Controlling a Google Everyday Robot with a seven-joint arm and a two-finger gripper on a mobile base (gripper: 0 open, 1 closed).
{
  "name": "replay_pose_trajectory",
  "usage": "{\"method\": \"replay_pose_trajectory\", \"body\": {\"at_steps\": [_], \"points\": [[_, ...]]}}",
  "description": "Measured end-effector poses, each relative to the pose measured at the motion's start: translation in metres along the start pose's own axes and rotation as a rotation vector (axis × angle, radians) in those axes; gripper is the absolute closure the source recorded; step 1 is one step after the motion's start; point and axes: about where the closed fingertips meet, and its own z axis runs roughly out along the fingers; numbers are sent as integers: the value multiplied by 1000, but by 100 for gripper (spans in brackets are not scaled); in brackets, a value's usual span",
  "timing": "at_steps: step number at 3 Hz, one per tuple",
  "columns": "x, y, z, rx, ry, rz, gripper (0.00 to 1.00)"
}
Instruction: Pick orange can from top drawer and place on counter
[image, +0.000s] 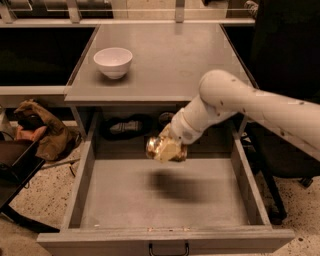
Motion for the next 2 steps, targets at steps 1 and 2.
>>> {"method": "replay_pose_trajectory", "body": {"at_steps": [1,2], "points": [[-50,-30,-40,21,-13,-85,100],[-65,-39,-53,46,-32,-102,100]]}}
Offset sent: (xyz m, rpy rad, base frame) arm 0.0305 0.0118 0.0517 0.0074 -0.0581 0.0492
